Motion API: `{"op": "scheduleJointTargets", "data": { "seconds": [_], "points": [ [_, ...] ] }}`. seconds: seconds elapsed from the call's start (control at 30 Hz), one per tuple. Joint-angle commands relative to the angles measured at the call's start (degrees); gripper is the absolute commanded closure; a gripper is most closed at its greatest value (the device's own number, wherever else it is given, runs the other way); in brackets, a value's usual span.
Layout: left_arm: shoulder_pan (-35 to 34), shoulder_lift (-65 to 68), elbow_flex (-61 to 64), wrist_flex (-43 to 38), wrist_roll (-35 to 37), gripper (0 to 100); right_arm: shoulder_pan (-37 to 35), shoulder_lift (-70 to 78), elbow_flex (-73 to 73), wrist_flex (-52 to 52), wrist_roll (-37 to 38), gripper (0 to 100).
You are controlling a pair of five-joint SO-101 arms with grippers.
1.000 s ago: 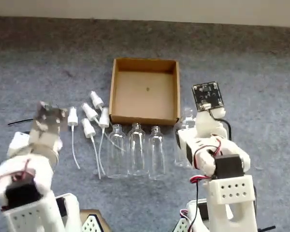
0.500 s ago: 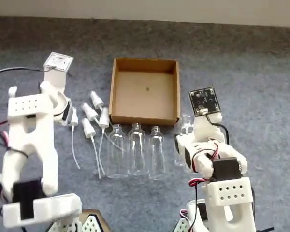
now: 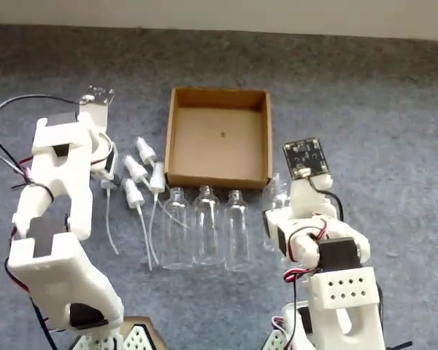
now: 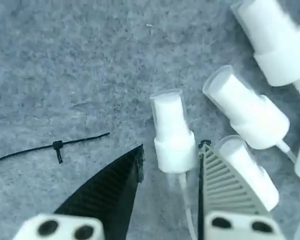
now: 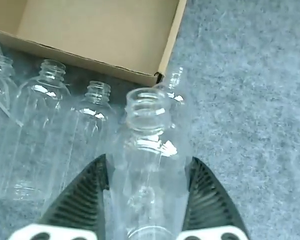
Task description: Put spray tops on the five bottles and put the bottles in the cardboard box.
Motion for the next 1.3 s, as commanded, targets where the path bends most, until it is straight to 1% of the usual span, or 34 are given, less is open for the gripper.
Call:
{"op": "scheduleJointTargets", "data": {
  "seconds": [0.0,0.23,0.33,0.5,0.6,0.83,1.07,1.1,1.23,1.27],
  "points": [
    [1.5,-0.7,-2.7,-2.1,0.7,83,-0.2,-0.8,-0.4,-1.1,-0.3,99.4],
    [4.2,0.0,-2.2,-5.9,5.8,83,-0.2,-0.8,-0.4,-1.2,-0.3,99.4],
    [4.2,-0.1,-2.3,-6.0,8.4,83,-0.2,-0.8,-0.4,-1.2,-0.3,99.4],
    [4.0,-0.2,-2.2,-6.2,9.3,83,-0.2,-0.8,-0.4,-1.2,-0.3,99.4],
    [3.2,-0.2,-2.4,-6.2,12.9,83,-0.2,-0.8,-0.4,-1.2,-0.3,99.4],
    [2.9,0.8,-2.1,-6.2,12.9,83,-0.2,-0.8,-0.4,-1.1,-0.3,99.4],
    [2.6,8.5,-5.0,-6.2,13.1,83,-0.2,-0.8,-0.4,-1.1,-0.3,99.4],
    [2.6,8.7,-5.3,-6.2,13.0,85,-0.2,-0.8,-0.4,-1.1,-0.3,99.4],
    [2.5,6.9,-5.0,-6.2,12.9,96,-0.2,-0.9,-0.4,-1.1,-0.3,99.4],
    [1.9,5.8,-4.7,-6.2,13.0,97,-0.2,-0.9,-0.4,-1.1,-0.3,99.4]
  ]
}}
